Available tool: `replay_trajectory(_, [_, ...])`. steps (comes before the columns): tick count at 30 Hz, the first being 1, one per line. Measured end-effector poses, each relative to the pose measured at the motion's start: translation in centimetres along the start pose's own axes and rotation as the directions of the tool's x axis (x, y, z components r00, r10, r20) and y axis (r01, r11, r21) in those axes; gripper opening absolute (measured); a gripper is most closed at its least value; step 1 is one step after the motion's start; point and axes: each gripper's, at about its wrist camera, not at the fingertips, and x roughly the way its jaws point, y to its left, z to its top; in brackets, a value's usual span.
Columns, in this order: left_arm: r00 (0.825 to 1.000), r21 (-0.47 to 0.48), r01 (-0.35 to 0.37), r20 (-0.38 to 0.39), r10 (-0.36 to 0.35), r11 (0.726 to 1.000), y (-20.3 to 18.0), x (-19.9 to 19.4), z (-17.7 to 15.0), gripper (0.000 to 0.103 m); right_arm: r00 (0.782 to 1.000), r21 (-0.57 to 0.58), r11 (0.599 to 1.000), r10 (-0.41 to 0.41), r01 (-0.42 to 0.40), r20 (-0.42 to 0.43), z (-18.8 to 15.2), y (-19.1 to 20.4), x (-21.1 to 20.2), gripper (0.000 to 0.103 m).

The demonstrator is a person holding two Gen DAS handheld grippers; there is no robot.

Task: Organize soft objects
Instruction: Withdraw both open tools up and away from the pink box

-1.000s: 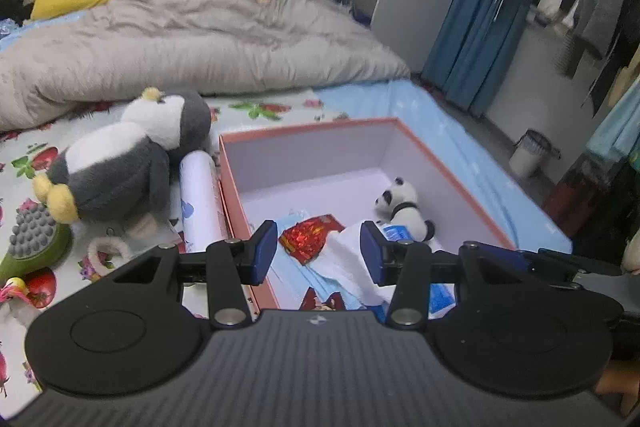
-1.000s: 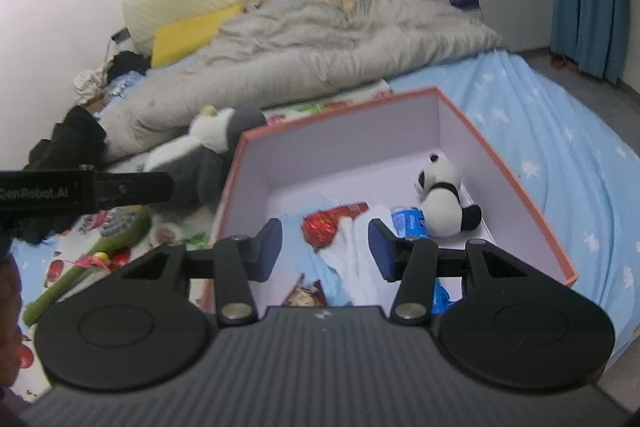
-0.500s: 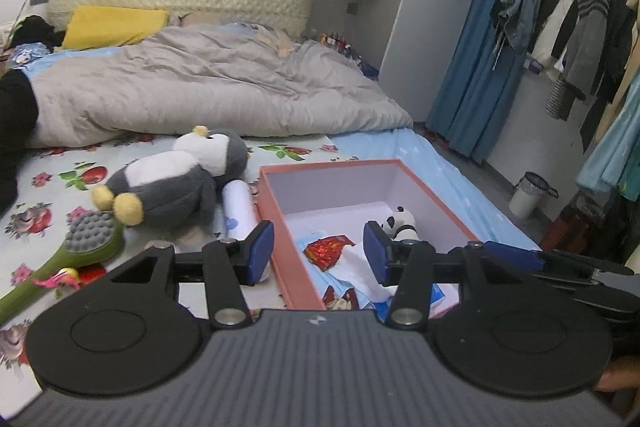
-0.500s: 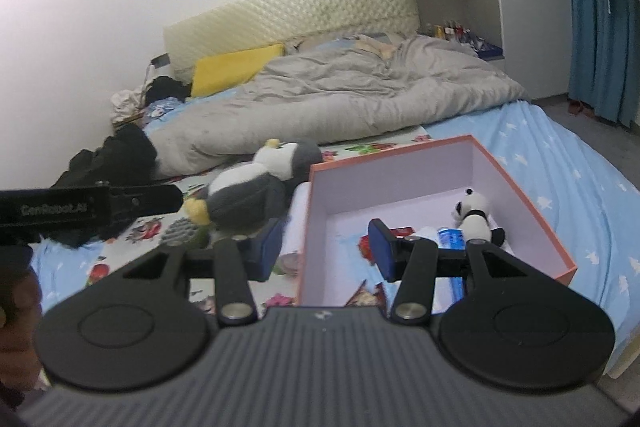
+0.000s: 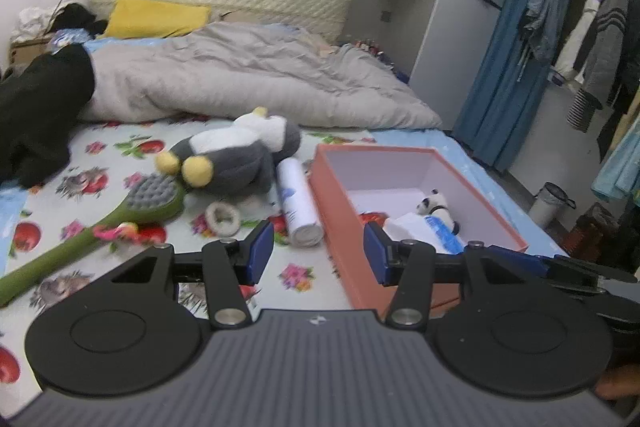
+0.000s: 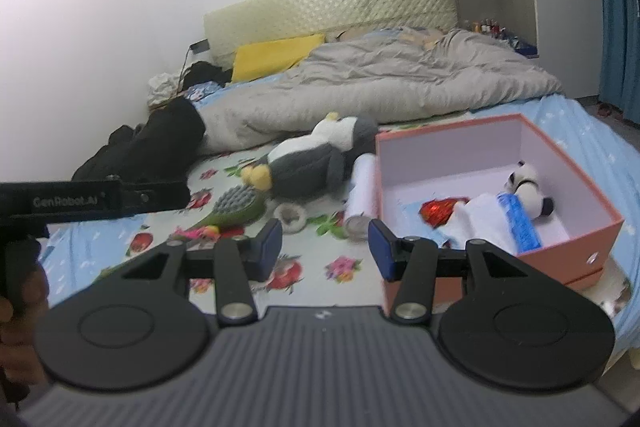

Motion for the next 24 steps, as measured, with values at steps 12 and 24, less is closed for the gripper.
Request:
replay_trajectory(12, [0.996, -0.042, -0.075, -0.053, 0.073, 0.996, 5.3, -3.1, -5.3, 0.056, 0.995, 0.003, 0.998, 0.065, -0.065, -0.071, -5.0, 3.4, 1.0, 0.051])
replay_trajectory(24, [0.988, -0.074, -0.131, -0.09, 0.124, 0.989, 8.4, -4.2, -10.5, 0.056, 0.987, -0.001, 0.991, 0.131, -0.131, -0.09, -8.6, 5.8, 2.1, 0.051])
